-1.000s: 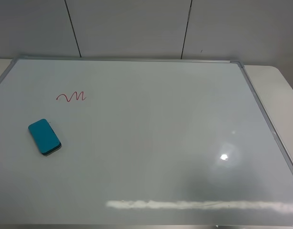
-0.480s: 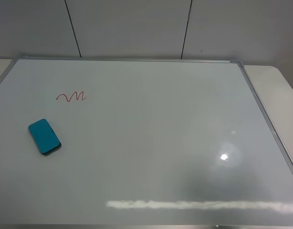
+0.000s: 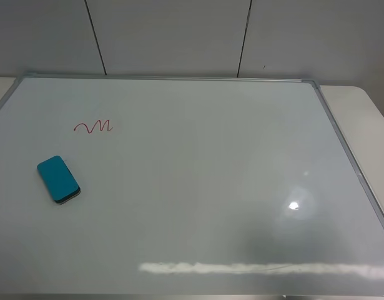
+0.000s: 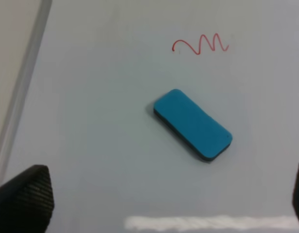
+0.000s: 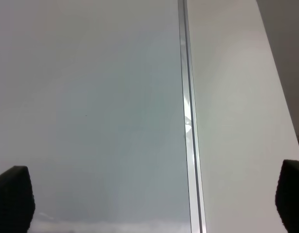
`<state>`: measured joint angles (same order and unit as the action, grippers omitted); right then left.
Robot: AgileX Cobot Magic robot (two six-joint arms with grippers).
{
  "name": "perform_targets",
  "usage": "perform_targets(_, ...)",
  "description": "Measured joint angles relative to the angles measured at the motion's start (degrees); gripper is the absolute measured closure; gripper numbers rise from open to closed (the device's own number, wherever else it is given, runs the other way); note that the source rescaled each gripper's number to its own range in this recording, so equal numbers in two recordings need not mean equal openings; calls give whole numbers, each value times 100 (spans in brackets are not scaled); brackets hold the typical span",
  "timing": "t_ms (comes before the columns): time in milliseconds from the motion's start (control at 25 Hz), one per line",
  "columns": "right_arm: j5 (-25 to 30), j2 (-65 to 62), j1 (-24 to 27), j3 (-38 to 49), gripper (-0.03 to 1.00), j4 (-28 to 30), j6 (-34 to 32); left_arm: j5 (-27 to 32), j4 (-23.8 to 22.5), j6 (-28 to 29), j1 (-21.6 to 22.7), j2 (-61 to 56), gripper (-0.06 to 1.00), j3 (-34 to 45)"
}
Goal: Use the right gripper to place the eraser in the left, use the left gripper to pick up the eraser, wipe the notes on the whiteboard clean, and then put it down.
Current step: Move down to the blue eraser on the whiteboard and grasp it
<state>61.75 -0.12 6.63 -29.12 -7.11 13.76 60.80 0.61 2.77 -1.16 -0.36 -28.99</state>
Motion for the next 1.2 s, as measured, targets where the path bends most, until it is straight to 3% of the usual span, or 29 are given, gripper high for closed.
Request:
perform_targets(240,0,0,0,0,-3,0,0,-201,267,71,0,546,-6,-93)
perform_targets(640,0,0,0,0,-3,0,0,-752,301,147,0,3469,-6,-991)
perform_targets(920,0,0,0,0,-3,0,0,-803,374,684,0,5144,-6,-1755)
perform_targets(1200,0,0,0,0,-3,0,0,-958,344,1662,-19,6262,-6,-1848)
